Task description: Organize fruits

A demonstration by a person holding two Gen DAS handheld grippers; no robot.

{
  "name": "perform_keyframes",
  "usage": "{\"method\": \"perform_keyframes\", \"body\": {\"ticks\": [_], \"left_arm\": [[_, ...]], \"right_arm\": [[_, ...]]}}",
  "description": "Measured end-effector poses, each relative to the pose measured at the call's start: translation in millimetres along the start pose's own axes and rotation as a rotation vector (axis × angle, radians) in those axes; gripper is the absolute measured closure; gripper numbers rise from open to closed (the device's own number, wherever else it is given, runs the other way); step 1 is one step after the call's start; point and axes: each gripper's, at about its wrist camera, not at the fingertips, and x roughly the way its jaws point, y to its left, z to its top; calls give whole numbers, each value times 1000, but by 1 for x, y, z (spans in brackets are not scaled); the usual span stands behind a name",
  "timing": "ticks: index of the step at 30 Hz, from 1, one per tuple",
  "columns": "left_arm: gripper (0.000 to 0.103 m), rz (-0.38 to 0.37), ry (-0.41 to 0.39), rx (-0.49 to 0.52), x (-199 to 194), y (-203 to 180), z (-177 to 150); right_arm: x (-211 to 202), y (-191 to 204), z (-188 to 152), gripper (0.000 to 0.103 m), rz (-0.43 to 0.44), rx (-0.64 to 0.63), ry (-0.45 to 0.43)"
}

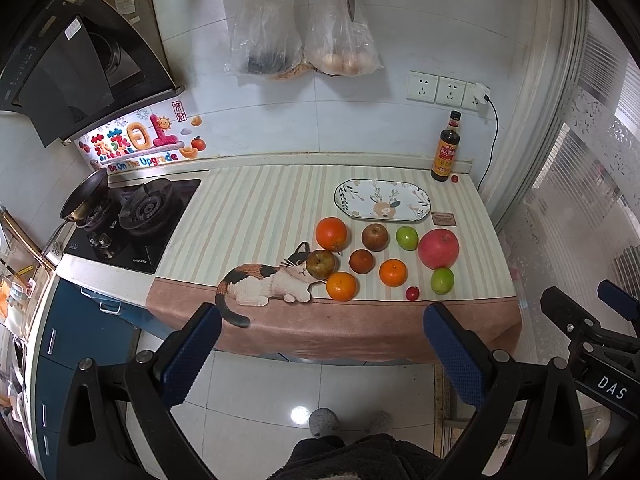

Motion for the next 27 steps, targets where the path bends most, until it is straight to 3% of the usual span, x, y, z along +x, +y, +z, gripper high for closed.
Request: {"method": "perform_keyframes", "body": {"ticks": [27], "left_arm": [[0, -2, 1, -1, 3, -9, 3]], "right_arm": [[4, -3, 3, 0, 1, 7, 1]]}}
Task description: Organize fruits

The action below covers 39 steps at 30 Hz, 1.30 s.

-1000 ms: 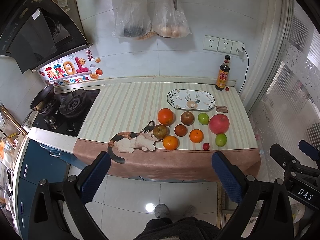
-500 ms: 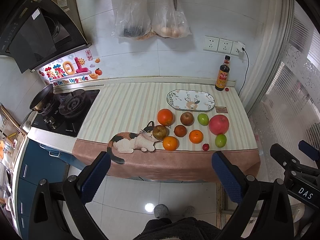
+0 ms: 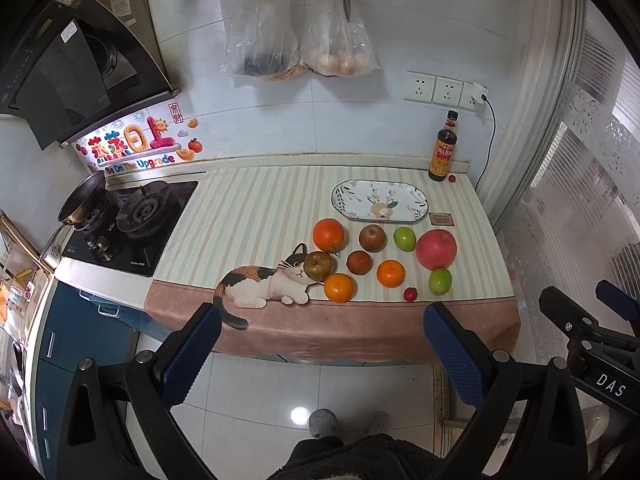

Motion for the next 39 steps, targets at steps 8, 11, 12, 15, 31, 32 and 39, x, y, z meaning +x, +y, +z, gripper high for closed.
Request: {"method": "perform_keyframes", "body": {"ticks": [8, 11, 12, 15, 31, 32, 39], "left_arm": [[0, 0, 0, 1, 0, 0, 0], [0, -1, 1, 1, 0, 0, 0], [0, -1, 0, 2, 0, 1, 0], [0, -2, 3, 4, 6, -5, 5], [0, 18, -32, -7, 52, 22, 29], [0, 19, -27, 0, 62, 24, 34], [0, 35, 54, 1, 150, 36, 69]], "right_arm": [[-1, -2, -1, 0, 3, 3, 1], [0, -3, 0, 0, 6, 4, 3], [-1, -3, -1, 0, 6, 4, 3], [0, -2, 0, 0, 7, 4, 5], [36, 0, 16, 0, 49, 120, -29], [48, 0, 20, 0, 48, 143, -28], [130, -10, 40, 0, 19, 214, 34]]}}
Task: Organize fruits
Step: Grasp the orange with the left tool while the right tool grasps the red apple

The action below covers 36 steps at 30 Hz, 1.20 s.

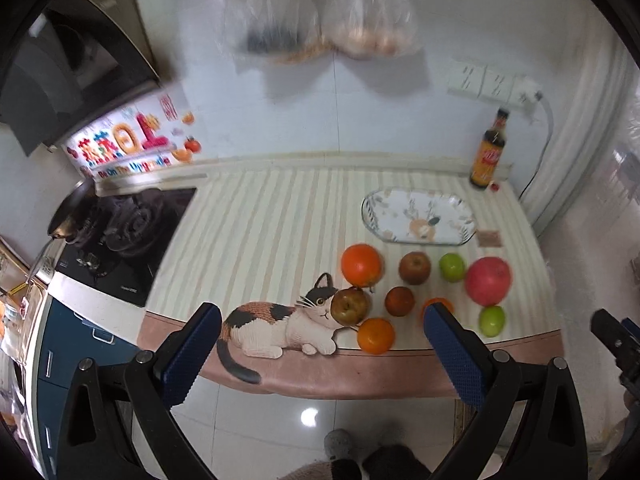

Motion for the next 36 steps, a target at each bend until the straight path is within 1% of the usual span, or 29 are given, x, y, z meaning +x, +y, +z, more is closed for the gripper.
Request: {"method": "perform_keyframes", "body": {"ticks": [4, 6, 7, 9, 10, 11, 13, 17, 20, 22, 24, 27, 34, 36], "left_arm": [[0, -23, 139, -8, 69, -2, 22], [0, -32, 204, -17, 102, -4, 31], [0, -33, 230, -21, 115, -6, 34], [0, -33, 289, -47, 147, -9, 41], [0, -37, 317, -58, 163, -11, 44], [0, -40, 340, -68, 176, -13, 46], [0, -41, 401, -86, 205, -19, 51], [0, -43, 523, -86, 260, -29, 57], [0, -42, 597, -72, 294, -35, 58], [0, -52, 651, -75, 316, -37, 56], [0, -60, 685, -81, 333, -39, 53], [0, -73, 710, -89, 347, -42, 51], [0, -102, 747, -93, 371, -49, 52], [0, -101, 755, -94, 376, -50, 51]], "right_arm": [[62, -20, 20, 0, -9, 58, 86], [105, -36, 34, 0, -7, 94, 158], [117, -41, 38, 0, -4, 101, 179], [159, -55, 50, 0, -5, 115, 244], [176, -60, 54, 0, -8, 115, 270], [204, -68, 59, 0, -10, 116, 317], [246, -77, 66, 0, -8, 110, 390], [314, -83, 67, 0, -9, 81, 531], [346, -79, 68, 0, -38, 28, 589], [360, -76, 67, 0, -47, -4, 620], [371, -73, 66, 0, -58, -26, 642], [382, -69, 63, 0, -98, -63, 668], [397, -63, 65, 0, -112, -88, 728], [402, -64, 67, 0, -112, -73, 744]]}}
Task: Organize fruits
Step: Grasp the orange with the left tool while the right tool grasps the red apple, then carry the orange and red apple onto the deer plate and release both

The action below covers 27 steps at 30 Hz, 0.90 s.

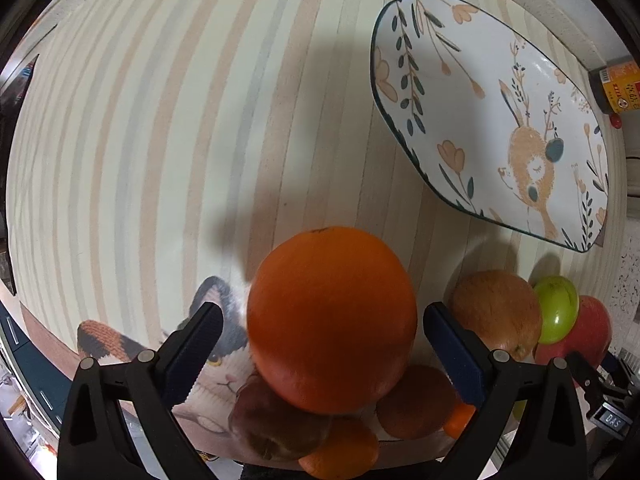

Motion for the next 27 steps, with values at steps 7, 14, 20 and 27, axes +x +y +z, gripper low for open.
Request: {"method": "perform_keyframes", "body": {"ticks": [7, 14, 20, 27], "left_arm": [[8, 5, 18, 7, 23, -3, 10], [28, -3, -4, 2, 43, -2, 7], [28, 34, -31, 23, 41, 1, -16], [28, 19, -86, 64, 10, -13, -27]], "right_arm": [[3, 1, 8, 0, -16, 12, 28], [5, 8, 12, 0, -17, 11, 10], [0, -7, 1, 0, 47, 54, -5], [-14, -14, 1, 0, 117, 85, -36]]}}
